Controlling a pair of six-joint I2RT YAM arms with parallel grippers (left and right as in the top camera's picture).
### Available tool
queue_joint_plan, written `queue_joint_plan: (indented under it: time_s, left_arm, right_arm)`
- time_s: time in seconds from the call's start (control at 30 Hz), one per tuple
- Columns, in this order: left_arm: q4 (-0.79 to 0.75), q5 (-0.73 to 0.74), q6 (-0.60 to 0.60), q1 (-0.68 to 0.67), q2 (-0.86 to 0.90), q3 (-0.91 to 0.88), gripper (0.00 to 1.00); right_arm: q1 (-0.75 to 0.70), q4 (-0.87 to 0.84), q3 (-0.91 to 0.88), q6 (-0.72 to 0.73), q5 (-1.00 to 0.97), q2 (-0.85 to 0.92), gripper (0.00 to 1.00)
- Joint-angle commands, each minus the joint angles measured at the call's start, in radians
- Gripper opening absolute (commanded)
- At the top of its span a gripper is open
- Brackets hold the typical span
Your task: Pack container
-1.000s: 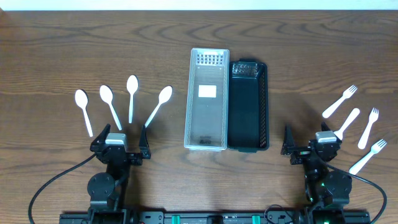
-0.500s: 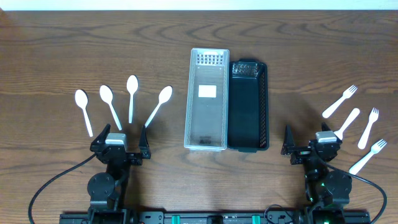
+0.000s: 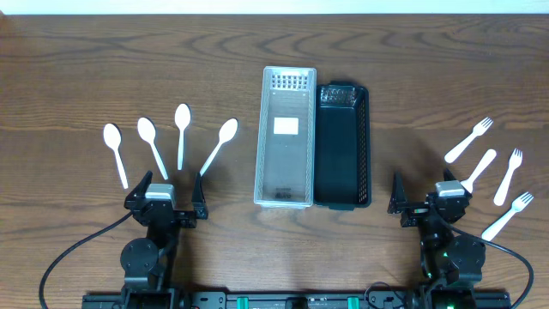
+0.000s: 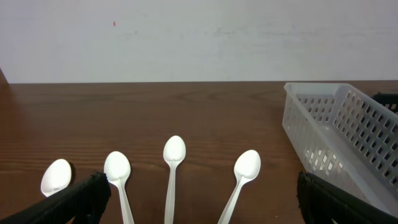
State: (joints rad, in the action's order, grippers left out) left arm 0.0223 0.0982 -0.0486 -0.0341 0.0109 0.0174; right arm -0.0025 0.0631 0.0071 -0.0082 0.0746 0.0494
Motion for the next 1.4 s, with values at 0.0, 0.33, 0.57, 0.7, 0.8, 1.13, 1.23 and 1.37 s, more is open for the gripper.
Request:
queue_joint_plan:
  time_s: [0.0,0.33,0.57,0.7,0.8,1.13,1.23,1.37]
  left_arm:
    - [0.04,0.022,0.005,-0.003,-0.006,-0.013,0.98]
    - [0.04,0.022,0.005,-0.003,-0.006,-0.013,0.98]
    - [0.04,0.022,0.005,-0.003,-0.006,-0.013,0.98]
    - [0.04,0.022,0.005,-0.003,-0.006,-0.013,0.98]
    - [0.04,0.022,0.006,-0.003,-0.006,-0.013,0.98]
    - [0.04,0.022,0.006,-0.003,-0.006,-0.013,0.98]
    - [0.04,0.022,0.005,-0.003,-0.006,-0.013,0.98]
    - [0.04,0.022,0.006,-0.003,-0.006,-0.013,0.98]
  right_arm:
    - [0.012,0.005,-0.002,0.0,-0.007,-0.005,0.99]
    - [0.012,0.005,-0.002,0.0,-0.007,-0.005,0.99]
    - [0.012,0.005,-0.002,0.0,-0.007,-0.005,0.99]
    - [0.012,0.005,-0.002,0.0,-0.007,-0.005,0.99]
    - [0.012,0.005,-0.002,0.0,-0.007,-0.005,0.99]
    - [0.012,0.005,-0.002,0.0,-0.007,-0.005,0.99]
    - [0.012,0.005,-0.002,0.0,-0.007,-0.005,0.99]
    - [0.012,0.005,-0.002,0.0,-0.007,-0.005,0.99]
